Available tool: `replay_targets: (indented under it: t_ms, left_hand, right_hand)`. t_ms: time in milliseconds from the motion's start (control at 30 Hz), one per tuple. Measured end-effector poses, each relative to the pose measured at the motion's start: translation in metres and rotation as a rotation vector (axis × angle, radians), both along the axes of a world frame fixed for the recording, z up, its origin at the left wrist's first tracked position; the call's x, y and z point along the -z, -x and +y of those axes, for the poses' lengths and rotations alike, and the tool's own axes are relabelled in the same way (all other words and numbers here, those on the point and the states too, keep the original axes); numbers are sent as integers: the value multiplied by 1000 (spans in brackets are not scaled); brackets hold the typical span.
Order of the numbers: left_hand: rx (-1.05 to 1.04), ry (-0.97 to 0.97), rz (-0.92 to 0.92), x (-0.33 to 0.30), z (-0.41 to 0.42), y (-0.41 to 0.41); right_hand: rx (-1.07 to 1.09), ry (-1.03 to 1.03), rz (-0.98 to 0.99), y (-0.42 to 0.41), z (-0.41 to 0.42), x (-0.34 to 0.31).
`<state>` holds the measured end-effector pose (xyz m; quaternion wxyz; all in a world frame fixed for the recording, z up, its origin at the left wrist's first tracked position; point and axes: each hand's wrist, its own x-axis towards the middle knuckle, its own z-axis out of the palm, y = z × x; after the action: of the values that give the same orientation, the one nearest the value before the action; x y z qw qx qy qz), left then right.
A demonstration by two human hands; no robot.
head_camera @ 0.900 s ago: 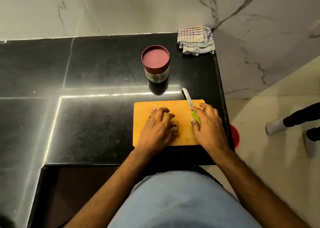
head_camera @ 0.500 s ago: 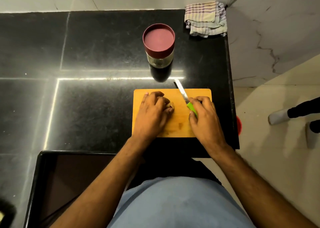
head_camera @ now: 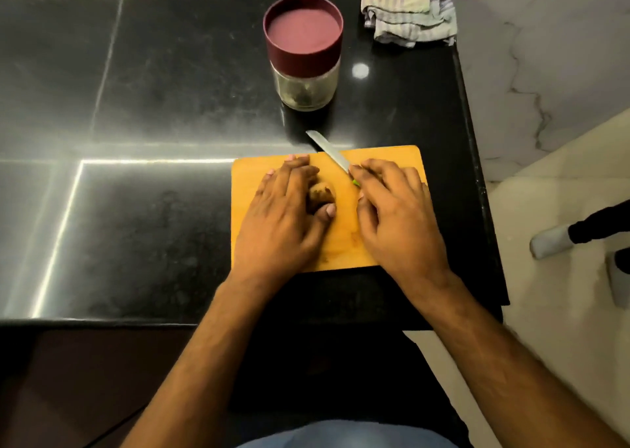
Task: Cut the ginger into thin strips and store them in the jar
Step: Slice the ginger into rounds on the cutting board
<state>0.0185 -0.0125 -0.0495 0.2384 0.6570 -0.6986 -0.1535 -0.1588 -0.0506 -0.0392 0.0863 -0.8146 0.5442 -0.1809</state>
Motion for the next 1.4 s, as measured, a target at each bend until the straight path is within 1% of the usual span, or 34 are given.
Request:
replay_targets:
  t_ms: [167,300,467,567,700,867,1133,1233,1400]
  left_hand:
    - [-29,67,-21,6,7,3]
    - [6,75,-35,7,11,1]
    - [31,110,-58,11,25,-1]
    - [41,124,-42,10,32,-3]
    - [29,100,23,5,40,-6]
    - [-20,102,-1,-1,54,-5]
    - [-73,132,-46,-4,62,-1]
    - [-78,176,-74,-1,61,-1]
    - [-98,179,-71,3,55,-5]
  right_hand:
    - [-1,77,26,1,4,8]
    - [7,74,20,5,17,13]
    - [-21,125,20,5,33,15]
    - [-38,187,8,4,40,16]
    - [-16,275,-34,3,50,17]
    - [19,344,-15,-1,61,16]
    - [21,345,-76,-1,60,14]
    - [-3,328,-92,-2,53,14]
    - [-19,334,-18,-7,44,16]
